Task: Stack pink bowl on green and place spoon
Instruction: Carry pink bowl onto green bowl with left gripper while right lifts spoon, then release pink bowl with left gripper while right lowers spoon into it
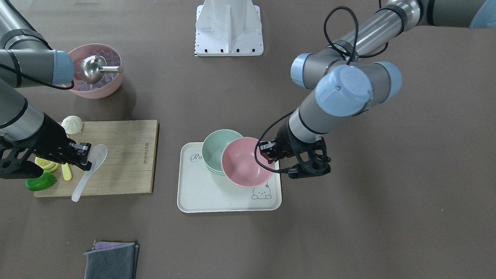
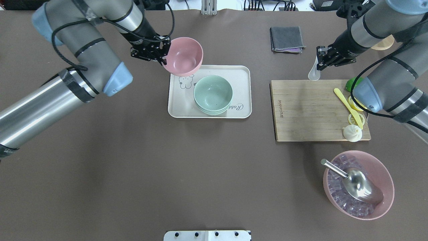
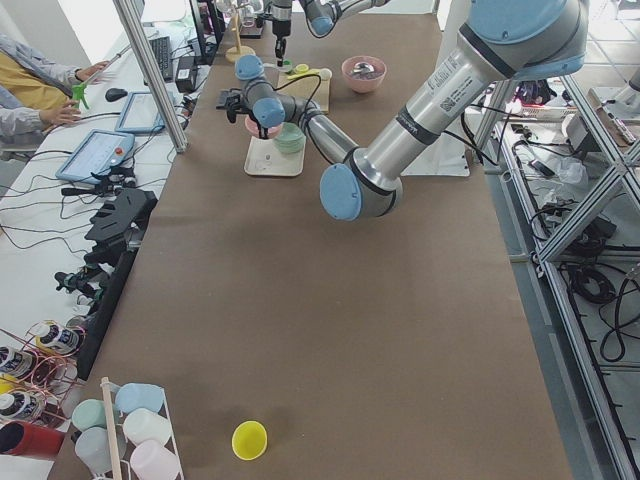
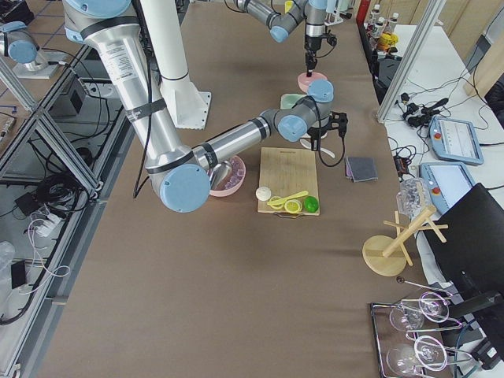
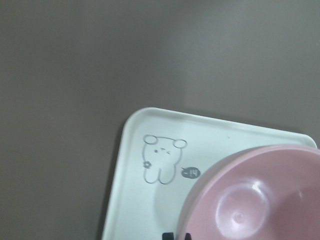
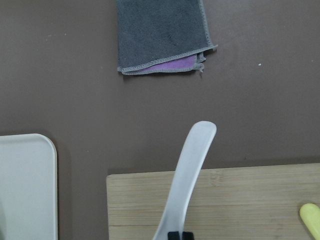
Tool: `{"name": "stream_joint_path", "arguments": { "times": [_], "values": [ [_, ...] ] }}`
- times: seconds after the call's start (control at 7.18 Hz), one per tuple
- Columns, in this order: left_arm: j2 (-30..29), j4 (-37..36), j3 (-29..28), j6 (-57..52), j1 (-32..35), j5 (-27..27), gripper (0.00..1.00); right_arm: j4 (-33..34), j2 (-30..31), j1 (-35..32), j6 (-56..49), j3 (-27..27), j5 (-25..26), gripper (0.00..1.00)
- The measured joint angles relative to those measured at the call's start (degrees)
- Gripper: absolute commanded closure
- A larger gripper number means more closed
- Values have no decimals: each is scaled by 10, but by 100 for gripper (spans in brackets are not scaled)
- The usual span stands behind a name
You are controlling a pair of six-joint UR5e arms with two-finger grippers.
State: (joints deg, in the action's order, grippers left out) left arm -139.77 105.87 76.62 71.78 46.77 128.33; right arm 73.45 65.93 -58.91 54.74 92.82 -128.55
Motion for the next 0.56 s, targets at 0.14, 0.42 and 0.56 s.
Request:
{"name": "stream_joint_path", "arguments": {
  "times": [0.14,0.42,0.56],
  "values": [
    [-8,-3,0,13,-22,-9,100,0,-14,7,19,2,1,100],
    [4,-4,18,24,-43,-13,2,-1,-51,26,77,0,5,100],
    [8,-4,26,25,-49,-13,1,-1,-70,36,106,-2,8,100]
  ]
}}
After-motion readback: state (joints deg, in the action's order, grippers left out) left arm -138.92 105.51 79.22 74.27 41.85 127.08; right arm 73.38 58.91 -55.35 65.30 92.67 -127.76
